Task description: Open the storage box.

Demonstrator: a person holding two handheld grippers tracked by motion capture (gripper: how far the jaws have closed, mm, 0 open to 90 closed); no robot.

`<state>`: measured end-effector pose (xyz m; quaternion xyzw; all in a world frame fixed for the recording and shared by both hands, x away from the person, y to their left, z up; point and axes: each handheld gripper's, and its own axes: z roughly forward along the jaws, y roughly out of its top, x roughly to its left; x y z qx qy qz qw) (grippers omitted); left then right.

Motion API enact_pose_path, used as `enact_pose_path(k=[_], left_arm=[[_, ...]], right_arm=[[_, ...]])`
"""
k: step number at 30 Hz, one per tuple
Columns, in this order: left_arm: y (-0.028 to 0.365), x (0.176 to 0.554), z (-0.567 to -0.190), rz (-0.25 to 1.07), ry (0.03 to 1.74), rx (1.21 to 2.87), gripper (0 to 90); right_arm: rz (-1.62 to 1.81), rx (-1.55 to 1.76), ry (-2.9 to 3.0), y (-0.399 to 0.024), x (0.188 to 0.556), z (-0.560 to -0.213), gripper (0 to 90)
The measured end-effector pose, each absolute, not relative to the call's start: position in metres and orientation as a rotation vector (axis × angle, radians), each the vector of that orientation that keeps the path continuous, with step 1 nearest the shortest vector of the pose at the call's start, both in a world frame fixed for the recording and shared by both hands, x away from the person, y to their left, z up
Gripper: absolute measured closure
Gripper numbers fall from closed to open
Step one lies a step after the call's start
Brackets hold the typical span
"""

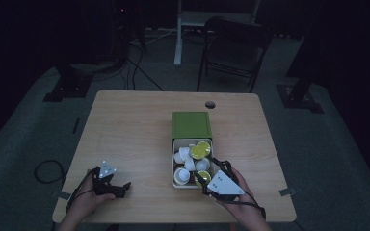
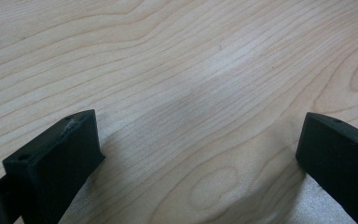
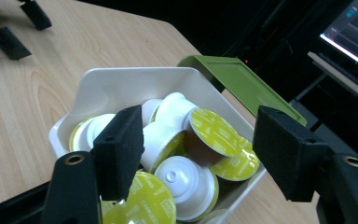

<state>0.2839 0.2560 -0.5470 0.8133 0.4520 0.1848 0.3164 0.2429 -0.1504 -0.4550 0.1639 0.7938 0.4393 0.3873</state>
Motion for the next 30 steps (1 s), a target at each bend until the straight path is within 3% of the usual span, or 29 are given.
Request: enact_pose_path(k=[21,30], left_arm=[[0.256,0.284,-0.547,0.488,1.19,2.142,0.0],[0.256,0.284,-0.547,0.488,1.189,2.142,0.0]], right_arm=[[1.25,0.723,1.888,-0.194,0.264,-0.464,29.0],[1.215,0.854,1.862,-0.216,0.272,-0.477,23.3]])
